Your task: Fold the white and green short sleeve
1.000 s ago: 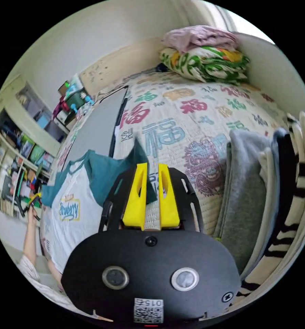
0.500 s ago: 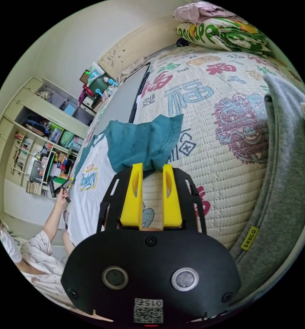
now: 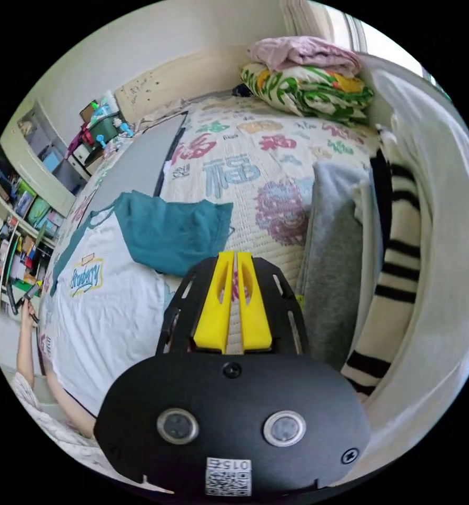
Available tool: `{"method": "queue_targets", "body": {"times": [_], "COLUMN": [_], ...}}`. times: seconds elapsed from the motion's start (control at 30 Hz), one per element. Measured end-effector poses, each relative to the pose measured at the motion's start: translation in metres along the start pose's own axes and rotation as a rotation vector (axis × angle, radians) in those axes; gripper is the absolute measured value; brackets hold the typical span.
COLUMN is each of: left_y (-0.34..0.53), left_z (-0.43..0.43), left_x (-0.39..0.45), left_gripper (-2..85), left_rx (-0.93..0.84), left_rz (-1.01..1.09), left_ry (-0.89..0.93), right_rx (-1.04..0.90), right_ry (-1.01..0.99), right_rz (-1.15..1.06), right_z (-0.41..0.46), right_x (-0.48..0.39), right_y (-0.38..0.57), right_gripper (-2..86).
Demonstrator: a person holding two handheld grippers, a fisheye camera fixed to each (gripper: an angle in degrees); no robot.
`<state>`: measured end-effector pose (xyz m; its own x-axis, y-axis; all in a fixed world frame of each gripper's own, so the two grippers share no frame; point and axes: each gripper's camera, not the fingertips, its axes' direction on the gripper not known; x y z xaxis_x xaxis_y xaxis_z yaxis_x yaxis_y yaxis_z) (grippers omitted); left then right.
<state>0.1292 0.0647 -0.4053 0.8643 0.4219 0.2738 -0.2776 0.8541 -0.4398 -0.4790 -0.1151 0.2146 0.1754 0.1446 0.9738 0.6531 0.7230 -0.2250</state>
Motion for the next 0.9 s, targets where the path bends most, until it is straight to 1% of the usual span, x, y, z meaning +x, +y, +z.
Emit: {"method": "queue_targets", "body": {"times": [0.07, 0.1, 0.17, 0.2, 0.27, 0.3, 0.37, 0.4, 0.43, 0.53, 0.67, 0.83, 0.9], "left_y": [-0.025, -0.033, -0.063, -0.07, -0.093, -0.098, -0.113, -0.115, -0.119, -0.123, -0.129, -0.132, -0.13], "left_z": [0.009, 0.017, 0.061, 0.074, 0.13, 0.145, 0.195, 0.206, 0.227, 0.275, 0.322, 0.363, 0.37], "left_x": [0.037, 0.05, 0.106, 0.119, 0.161, 0.167, 0.184, 0.187, 0.192, 0.183, 0.132, 0.063, 0.033], "left_gripper": [2.3, 2.1, 1.6, 1.5, 1.0, 0.9, 0.5, 0.4, 0.2, -0.1, -0.2, 0.4, 0.9], "left_rx": [0.025, 0.014, -0.023, -0.029, -0.062, -0.072, -0.1, -0.103, -0.11, -0.125, -0.1, -0.095, -0.111], "left_rz": [0.131, 0.168, 0.286, 0.307, 0.363, 0.367, 0.367, 0.376, 0.395, 0.429, 0.432, 0.412, 0.382], "left_ry": [0.049, 0.073, 0.126, 0.126, 0.121, 0.125, 0.138, 0.13, 0.088, 0.009, -0.038, -0.069, -0.095], "right_rx": [0.069, 0.07, 0.052, 0.049, 0.032, 0.024, -0.002, -0.011, -0.031, -0.074, -0.028, -0.022, -0.049], "right_ry": [-0.054, -0.072, -0.117, -0.123, -0.17, -0.172, -0.121, -0.107, -0.078, 0.022, 0.153, 0.221, 0.187], "right_rz": [-0.142, -0.182, -0.297, -0.311, -0.383, -0.4, -0.439, -0.443, -0.442, -0.43, -0.46, -0.506, -0.469], "right_z": [-0.008, -0.007, 0.012, 0.019, 0.048, 0.057, 0.093, 0.102, 0.12, 0.159, 0.176, 0.18, 0.17], "right_x": [-0.049, -0.066, -0.138, -0.156, -0.223, -0.238, -0.288, -0.297, -0.311, -0.335, -0.353, -0.361, -0.352], "right_y": [-0.005, -0.009, -0.023, -0.026, -0.038, -0.041, -0.053, -0.056, -0.062, -0.07, -0.076, -0.095, -0.103], "right_gripper": [-0.3, -0.4, -0.7, -0.8, -0.9, -0.9, -1.0, -1.0, -1.0, -1.0, -1.0, -1.0, -0.9]}}
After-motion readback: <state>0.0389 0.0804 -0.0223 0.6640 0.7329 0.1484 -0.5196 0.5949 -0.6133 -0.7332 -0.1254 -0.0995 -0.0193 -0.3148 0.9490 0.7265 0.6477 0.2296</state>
